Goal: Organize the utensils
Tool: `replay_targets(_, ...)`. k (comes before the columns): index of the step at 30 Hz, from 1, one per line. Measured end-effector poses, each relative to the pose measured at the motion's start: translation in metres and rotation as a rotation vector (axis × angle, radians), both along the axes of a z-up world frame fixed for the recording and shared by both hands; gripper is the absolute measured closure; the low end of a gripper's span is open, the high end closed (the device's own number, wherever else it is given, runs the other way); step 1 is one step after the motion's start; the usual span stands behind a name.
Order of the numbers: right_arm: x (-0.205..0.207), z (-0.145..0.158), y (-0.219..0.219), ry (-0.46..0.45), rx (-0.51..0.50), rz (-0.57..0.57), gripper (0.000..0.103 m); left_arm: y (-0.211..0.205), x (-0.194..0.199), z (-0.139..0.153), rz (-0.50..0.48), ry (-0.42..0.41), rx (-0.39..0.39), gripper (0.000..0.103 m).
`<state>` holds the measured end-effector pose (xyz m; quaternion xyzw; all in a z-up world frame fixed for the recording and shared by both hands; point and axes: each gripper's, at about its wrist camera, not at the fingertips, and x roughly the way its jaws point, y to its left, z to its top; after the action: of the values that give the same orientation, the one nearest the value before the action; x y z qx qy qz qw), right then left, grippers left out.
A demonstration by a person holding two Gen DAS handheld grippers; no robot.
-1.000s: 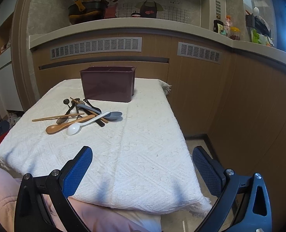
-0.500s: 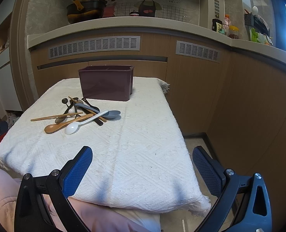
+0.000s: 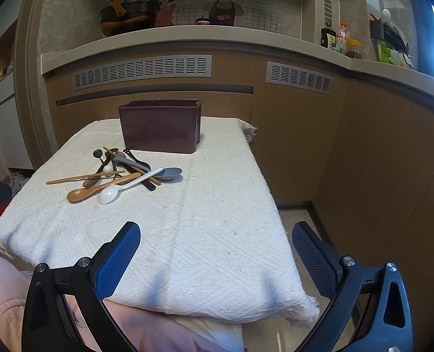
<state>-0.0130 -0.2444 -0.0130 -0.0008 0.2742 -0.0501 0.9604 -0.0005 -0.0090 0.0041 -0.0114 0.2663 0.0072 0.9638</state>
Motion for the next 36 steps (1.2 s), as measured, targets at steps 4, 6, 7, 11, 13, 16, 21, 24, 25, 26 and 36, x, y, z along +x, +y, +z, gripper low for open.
replay_targets(4, 0.0, 0.0, 0.0, -0.001, -0.001, -0.001, 0.0, 0.0, 0.0, 0.0, 0.002, 0.0, 0.0, 0.0)
replay_targets(6, 0.0, 0.0, 0.0, -0.001, -0.001, -0.001, 0.0, 0.0, 0.0, 0.0, 0.001, 0.0, 0.001, 0.0)
replay_targets(7, 0.0, 0.0, 0.0, -0.001, -0.001, -0.001, 0.0, 0.0, 0.001, 0.0, 0.001, 0.0, 0.001, 0.0)
replay_targets(11, 0.0, 0.001, 0.001, 0.001, -0.005, 0.003, 0.0, 0.0, 0.0, -0.001, 0.001, 0.001, 0.001, 0.0)
replay_targets(13, 0.0, 0.001, 0.001, 0.0, -0.005, 0.002, 0.0, 0.0, 0.0, -0.001, 0.001, 0.001, 0.001, 0.0)
replay_targets(16, 0.001, 0.001, 0.002, 0.002, -0.005, 0.004, 0.0, 0.0, 0.001, -0.001, 0.001, 0.002, 0.001, 0.0)
replay_targets(21, 0.001, 0.001, 0.002, 0.005, -0.006, 0.004, 0.0, 0.0, 0.001, -0.003, -0.004, 0.007, 0.005, 0.0)
replay_targets(24, 0.003, 0.001, 0.001, 0.004, -0.015, 0.006, 0.0, 0.001, 0.005, -0.002, -0.023, 0.014, 0.019, 0.0)
replay_targets(25, 0.005, 0.003, 0.002, 0.0, -0.024, 0.012, 0.0, 0.001, 0.007, -0.001, -0.031, 0.011, 0.023, 0.0)
replay_targets(26, 0.008, 0.004, 0.002, -0.005, -0.036, 0.017, 0.0, 0.001, 0.01, 0.001, -0.042, 0.006, 0.027, 0.0)
replay_targets(36, 0.062, 0.02, 0.018, -0.009, -0.105, 0.158, 0.0, 0.005, 0.072, 0.008, -0.124, 0.006, 0.08, 0.0)
